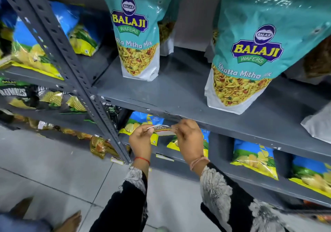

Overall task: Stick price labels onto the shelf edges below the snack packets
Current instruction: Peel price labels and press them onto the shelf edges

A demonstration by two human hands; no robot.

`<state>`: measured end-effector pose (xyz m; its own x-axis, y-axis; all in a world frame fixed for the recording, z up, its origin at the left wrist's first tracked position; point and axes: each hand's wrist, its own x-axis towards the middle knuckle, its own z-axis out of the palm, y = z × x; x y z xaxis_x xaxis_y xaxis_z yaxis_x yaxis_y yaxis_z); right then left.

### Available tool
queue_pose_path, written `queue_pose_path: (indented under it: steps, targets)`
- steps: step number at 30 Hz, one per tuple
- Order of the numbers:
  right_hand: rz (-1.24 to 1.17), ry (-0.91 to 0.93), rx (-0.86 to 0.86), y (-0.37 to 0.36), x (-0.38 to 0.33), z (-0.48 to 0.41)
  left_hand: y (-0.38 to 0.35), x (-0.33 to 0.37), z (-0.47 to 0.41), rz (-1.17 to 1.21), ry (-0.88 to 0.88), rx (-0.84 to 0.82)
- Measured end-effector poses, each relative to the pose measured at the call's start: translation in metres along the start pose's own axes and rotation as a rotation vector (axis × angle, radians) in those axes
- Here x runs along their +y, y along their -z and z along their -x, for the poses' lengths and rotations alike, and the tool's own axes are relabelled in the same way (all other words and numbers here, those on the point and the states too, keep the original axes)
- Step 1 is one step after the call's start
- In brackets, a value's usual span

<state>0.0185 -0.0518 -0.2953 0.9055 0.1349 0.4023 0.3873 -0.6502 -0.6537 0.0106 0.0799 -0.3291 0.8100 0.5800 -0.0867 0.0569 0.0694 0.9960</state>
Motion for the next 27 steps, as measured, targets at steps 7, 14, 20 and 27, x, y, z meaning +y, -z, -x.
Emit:
queue_pose_path:
  steps: [7, 14, 20, 27]
  targets:
    - [-0.053, -0.339, 0.066, -0.001, 0.0, -0.01, -0.015, 0.028, -0.023, -0.207, -0.171, -0.07]
    - [0.025, -0.34, 0.065, -0.001, -0.003, -0.013, -0.018, 0.036, -0.019, -0.275, -0.198, -0.006]
    - [0.319, -0.187, -0.07, 0.012, -0.007, -0.02, -0.018, 0.045, -0.019, -0.523, -0.316, -0.059]
    - [0.481, -0.136, -0.216, 0.028, -0.008, -0.049, -0.015, 0.052, -0.022, -0.589, -0.339, -0.09]
